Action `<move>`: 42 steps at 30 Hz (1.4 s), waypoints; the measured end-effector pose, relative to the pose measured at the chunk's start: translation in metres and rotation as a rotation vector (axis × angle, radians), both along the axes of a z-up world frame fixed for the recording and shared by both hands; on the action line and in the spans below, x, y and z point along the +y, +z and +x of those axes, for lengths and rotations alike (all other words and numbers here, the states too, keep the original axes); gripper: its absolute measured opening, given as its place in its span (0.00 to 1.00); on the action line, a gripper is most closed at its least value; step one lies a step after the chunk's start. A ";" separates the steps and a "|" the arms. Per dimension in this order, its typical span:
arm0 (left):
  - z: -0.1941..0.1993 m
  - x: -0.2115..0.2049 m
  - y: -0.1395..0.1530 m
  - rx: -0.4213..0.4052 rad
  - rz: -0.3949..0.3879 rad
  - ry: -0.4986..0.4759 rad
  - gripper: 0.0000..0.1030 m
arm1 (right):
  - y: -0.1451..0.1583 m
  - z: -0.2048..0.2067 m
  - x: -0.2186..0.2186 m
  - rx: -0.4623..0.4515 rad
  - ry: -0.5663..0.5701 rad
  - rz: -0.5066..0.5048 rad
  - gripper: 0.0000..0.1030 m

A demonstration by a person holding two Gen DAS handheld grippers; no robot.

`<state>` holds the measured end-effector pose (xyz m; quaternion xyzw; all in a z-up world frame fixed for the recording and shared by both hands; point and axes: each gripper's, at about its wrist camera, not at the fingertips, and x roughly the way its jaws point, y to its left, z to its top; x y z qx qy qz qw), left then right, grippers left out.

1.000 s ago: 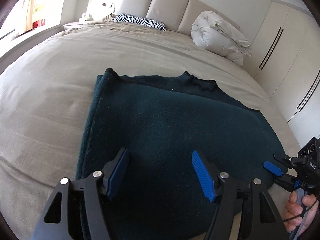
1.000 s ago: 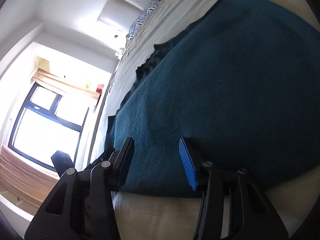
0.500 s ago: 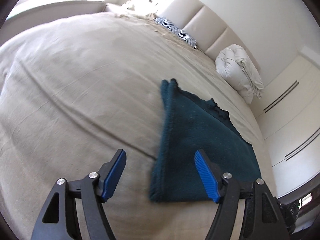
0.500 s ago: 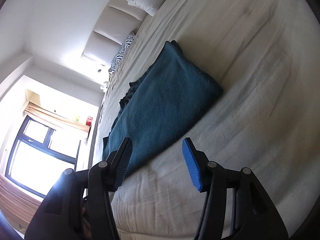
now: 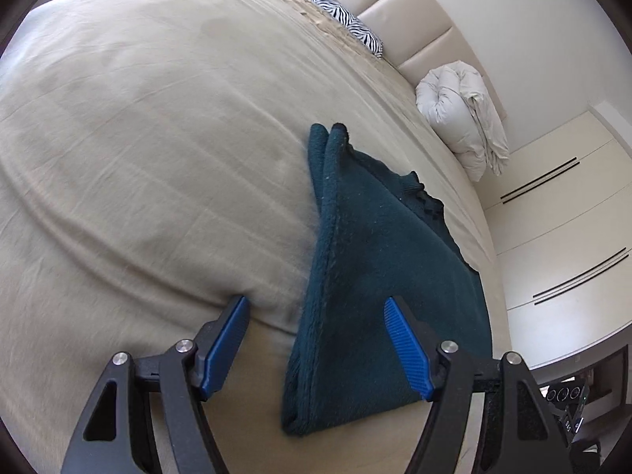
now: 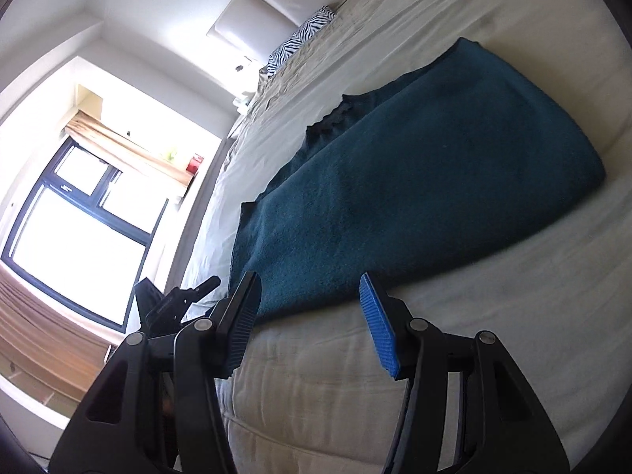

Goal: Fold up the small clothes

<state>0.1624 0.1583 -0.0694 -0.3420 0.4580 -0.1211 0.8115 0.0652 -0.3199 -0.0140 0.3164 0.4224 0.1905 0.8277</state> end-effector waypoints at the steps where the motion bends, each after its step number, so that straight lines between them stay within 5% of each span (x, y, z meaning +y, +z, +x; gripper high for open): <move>1: 0.004 0.000 -0.002 0.008 -0.012 -0.004 0.72 | 0.002 0.007 0.007 0.000 0.018 -0.008 0.50; 9: 0.029 -0.011 -0.005 0.040 -0.045 -0.052 0.74 | 0.017 0.050 0.054 0.011 0.128 -0.016 0.50; 20: 0.042 -0.031 -0.007 0.099 -0.114 -0.149 0.74 | -0.003 0.100 0.088 0.063 0.192 0.025 0.50; 25: 0.044 -0.020 -0.017 0.121 -0.214 -0.129 0.56 | -0.018 0.121 0.091 0.108 0.195 0.051 0.50; 31: 0.042 -0.017 -0.017 0.130 -0.225 -0.126 0.40 | -0.030 0.144 0.102 0.126 0.220 0.093 0.50; 34: 0.040 -0.014 -0.019 0.136 -0.222 -0.118 0.21 | -0.042 0.158 0.110 0.155 0.233 0.101 0.50; 42: 0.041 -0.021 -0.013 0.112 -0.212 -0.095 0.17 | -0.072 0.170 0.102 0.178 0.235 0.146 0.49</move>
